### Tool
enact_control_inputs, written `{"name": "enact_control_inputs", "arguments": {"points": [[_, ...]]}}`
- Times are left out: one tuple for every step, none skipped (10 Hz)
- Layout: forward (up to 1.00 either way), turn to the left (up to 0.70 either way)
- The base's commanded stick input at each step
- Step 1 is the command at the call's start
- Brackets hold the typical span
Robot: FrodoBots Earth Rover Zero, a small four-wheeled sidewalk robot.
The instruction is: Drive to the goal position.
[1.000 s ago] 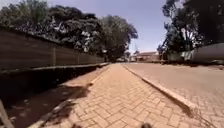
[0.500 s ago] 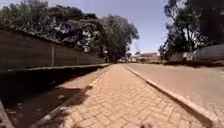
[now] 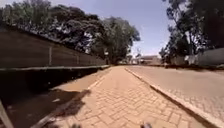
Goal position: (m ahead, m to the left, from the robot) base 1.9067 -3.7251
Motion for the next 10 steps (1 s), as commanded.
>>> {"name": "enact_control_inputs", "arguments": {"points": [[0.70,0.00],[0.70,0.00],[0.70,0.00],[0.70,0.00],[0.70,0.00],[0.70,-0.03],[0.70,-0.10],[0.70,-0.18],[0.70,-0.26],[0.70,-0.34]]}}
